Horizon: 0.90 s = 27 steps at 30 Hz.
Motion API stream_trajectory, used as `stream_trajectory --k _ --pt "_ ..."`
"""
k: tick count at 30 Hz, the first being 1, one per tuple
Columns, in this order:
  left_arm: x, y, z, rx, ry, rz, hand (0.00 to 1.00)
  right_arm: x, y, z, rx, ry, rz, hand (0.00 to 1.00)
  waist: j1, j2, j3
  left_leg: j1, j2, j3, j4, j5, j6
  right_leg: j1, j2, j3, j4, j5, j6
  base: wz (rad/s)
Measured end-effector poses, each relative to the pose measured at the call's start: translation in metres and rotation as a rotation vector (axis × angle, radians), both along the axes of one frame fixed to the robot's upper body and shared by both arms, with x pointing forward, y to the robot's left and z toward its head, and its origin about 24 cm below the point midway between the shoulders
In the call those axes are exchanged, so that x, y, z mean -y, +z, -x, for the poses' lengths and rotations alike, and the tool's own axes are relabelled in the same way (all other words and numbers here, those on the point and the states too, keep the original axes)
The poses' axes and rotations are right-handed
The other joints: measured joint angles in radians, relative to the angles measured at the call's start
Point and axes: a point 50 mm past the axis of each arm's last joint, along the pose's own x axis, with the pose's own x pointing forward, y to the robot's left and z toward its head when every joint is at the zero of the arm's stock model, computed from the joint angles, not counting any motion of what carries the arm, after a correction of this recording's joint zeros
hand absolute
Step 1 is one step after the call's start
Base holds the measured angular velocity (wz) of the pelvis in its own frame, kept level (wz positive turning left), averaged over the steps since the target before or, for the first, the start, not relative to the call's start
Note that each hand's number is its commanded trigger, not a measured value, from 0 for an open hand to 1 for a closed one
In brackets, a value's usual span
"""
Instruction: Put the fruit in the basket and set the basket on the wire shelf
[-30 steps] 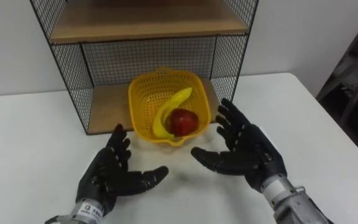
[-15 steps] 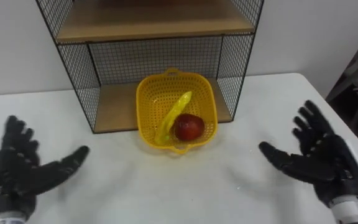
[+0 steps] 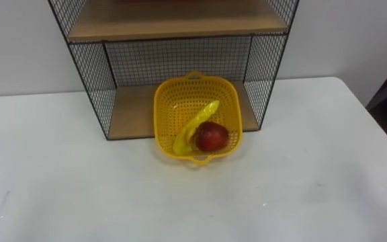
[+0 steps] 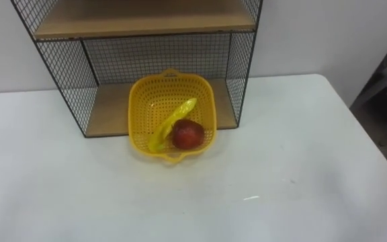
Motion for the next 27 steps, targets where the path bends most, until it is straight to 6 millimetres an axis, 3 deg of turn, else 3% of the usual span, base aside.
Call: stream_trajectory --k 5,8,12,17,20,22,25,27 --pt "-0.020 -0.008 0.032 0.039 0.204 0.075 0.00 0.022 -0.004 0.029 0.004 -0.225 -0.024 0.00 -0.005 0.010 -0.0014 0.002 0.001 0.001 -0.003 0.001 -0.001 0.004 -0.003 0.000 0.000 -0.001 -0.001 0.00" --pt "-0.035 -0.028 0.062 0.080 0.322 0.230 0.00 0.041 -0.015 0.058 0.030 -0.392 -0.121 0.00 -0.017 0.006 -0.0028 -0.016 0.001 -0.001 0.000 0.001 -0.003 -0.017 -0.004 -0.002 0.012 -0.007 -0.003 0.01" --pt "-0.044 -0.071 0.101 0.145 0.503 0.478 0.00 0.063 -0.044 0.102 0.063 -0.651 -0.308 0.00 -0.029 0.000 -0.0060 -0.025 0.001 -0.001 0.000 0.000 -0.004 -0.028 -0.006 -0.003 0.021 -0.010 -0.008 0.01" --pt "-0.034 -0.128 0.147 0.202 0.733 0.753 0.00 0.066 -0.096 0.158 0.044 -0.909 -0.573 0.00 -0.031 -0.006 -0.0103 -0.038 0.000 0.001 0.004 -0.002 -0.007 -0.053 -0.010 -0.004 0.047 -0.023 -0.013 0.00" --pt "-0.014 -0.164 0.175 0.163 0.850 0.897 0.00 0.045 -0.142 0.205 0.033 -1.101 -0.759 0.00 -0.038 -0.008 -0.0127 -0.053 0.003 -0.002 0.020 -0.011 -0.008 -0.057 -0.010 -0.013 0.048 -0.024 -0.017 0.08" --pt "0.013 -0.192 0.196 0.109 0.924 0.996 0.00 0.010 -0.182 0.241 -0.056 -1.235 -0.904 0.00 -0.039 -0.008 -0.0175 -0.061 0.005 0.001 0.024 -0.014 -0.008 -0.063 -0.010 -0.009 0.048 -0.028 -0.013 0.00" --pt "0.044 -0.216 0.211 0.052 0.995 1.092 0.00 -0.029 -0.213 0.261 -0.153 -1.333 -1.032 0.00 -0.039 -0.009 -0.0192 -0.057 0.006 0.005 0.024 -0.025 -0.003 -0.061 -0.010 -0.006 0.050 -0.032 -0.016 -0.04" --pt "0.075 -0.237 0.214 -0.146 0.967 1.183 0.00 -0.061 -0.237 0.261 -0.323 -1.318 -1.124 0.00 -0.050 -0.009 -0.0194 -0.054 0.005 0.007 0.024 -0.025 -0.003 -0.052 -0.012 -0.007 0.052 -0.031 -0.011 -0.07"
